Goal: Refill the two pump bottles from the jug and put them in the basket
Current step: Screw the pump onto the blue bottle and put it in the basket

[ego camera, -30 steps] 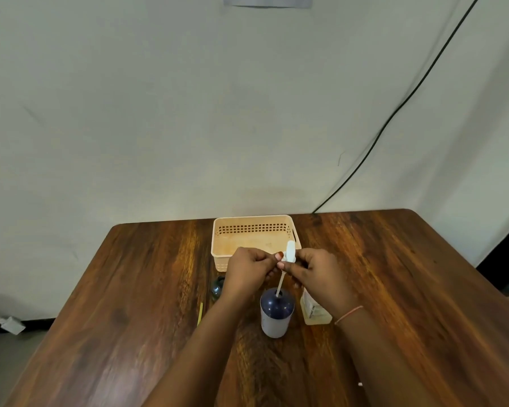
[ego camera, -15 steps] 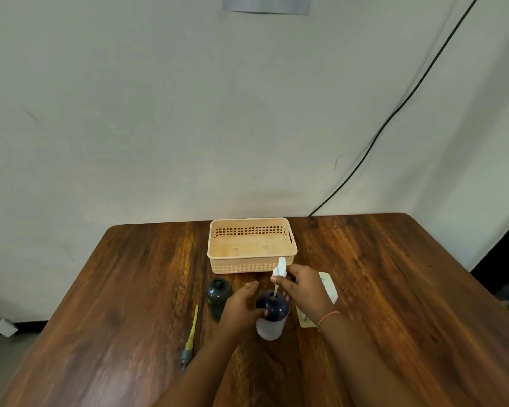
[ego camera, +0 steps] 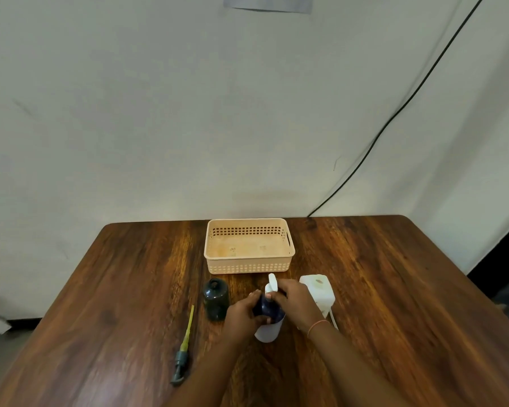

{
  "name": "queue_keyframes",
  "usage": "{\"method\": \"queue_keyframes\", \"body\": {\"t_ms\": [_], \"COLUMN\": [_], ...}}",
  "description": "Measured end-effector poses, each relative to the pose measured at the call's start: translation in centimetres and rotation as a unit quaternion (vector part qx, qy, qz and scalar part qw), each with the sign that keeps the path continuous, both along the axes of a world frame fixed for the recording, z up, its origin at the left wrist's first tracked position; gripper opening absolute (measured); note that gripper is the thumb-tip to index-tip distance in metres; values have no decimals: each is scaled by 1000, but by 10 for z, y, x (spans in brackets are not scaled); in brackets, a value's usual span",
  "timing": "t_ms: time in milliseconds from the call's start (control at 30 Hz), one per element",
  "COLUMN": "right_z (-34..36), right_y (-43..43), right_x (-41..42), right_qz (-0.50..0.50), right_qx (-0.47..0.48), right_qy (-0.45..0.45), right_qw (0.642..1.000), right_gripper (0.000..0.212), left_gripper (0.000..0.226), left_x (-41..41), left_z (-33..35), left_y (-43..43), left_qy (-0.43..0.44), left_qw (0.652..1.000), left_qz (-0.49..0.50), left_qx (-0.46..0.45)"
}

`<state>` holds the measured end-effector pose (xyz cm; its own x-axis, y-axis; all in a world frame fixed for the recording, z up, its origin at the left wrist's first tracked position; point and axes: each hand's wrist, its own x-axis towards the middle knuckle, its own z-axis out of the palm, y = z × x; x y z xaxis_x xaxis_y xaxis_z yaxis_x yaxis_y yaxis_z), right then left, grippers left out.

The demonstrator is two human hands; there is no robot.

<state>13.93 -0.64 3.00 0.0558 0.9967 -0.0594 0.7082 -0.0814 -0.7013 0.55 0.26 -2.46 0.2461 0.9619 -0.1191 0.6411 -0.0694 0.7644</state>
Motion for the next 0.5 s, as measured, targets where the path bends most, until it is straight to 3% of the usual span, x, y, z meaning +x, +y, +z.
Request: {"method": "queue_keyframes", "body": {"t_ms": [333, 500], "right_z": [-23, -30], "right_y": [1, -1], "right_x": [3, 4], "right_qz": [5, 10], "right_qx": [-24, -8], "right_qy": [-13, 55], "right_qw": [1000, 998], "right_gripper": [30, 37], "left_gripper": [62, 63], "left_x": [0, 0], "left_z": [0, 2], "left_y": [3, 4], "left_qy": [-26, -24], "left_qw": [999, 999], "left_qz": [15, 11], "left_qx": [-24, -26]}}
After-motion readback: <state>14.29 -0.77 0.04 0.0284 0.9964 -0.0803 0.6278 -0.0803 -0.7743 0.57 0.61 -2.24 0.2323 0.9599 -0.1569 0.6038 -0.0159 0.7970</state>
